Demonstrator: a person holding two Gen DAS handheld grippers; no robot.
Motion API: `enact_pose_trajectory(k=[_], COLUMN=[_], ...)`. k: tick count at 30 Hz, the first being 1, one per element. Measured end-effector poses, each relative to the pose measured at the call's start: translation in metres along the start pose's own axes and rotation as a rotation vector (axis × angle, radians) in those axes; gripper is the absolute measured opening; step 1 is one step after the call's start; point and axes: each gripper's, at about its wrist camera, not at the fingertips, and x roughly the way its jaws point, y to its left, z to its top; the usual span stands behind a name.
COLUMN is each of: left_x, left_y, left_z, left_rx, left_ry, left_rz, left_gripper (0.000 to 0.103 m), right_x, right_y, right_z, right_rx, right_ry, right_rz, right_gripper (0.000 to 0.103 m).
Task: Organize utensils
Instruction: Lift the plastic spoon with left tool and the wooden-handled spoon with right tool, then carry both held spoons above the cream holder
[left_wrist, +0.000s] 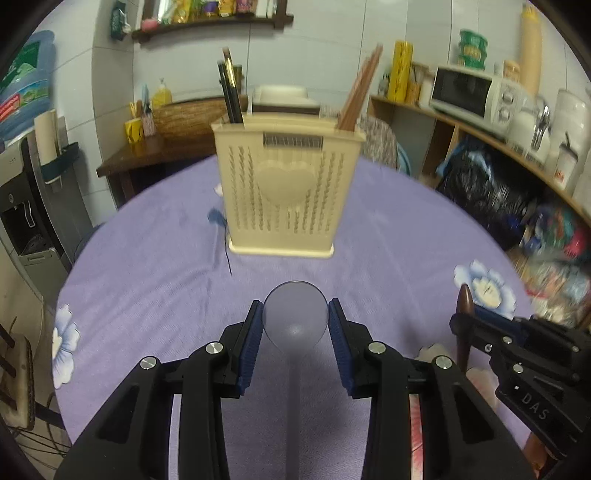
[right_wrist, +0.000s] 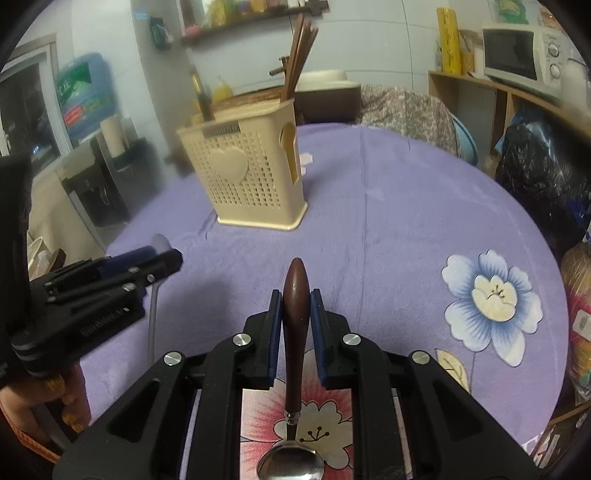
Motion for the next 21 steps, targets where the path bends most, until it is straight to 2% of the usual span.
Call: enact_pose_trajectory(k=[3, 11, 21], left_x=[-0.020, -0.030, -0.001], left_y=[0.005, 0.001, 0.007], left_z=[0.011, 0.019, 0.017], left_rx=[-0.031, -0.048, -0.086], left_ry=[-0.076, -0.148, -0.118], left_rz=[-0.028, -0.046, -0.080], left_gripper=[0.036, 0.036, 0.036], right_x=[-0.020, -0.042, -0.046], right_y=[-0.001, 0.001, 0.005], right_z=[0.007, 0.019, 0.019], right_rx=[0.001, -0.006, -0.018], right_ry=[-0.044, -0.085, -0.096], right_rz=[0.012, 0.016, 0.011], right_gripper=[0.016, 0.016, 0.016])
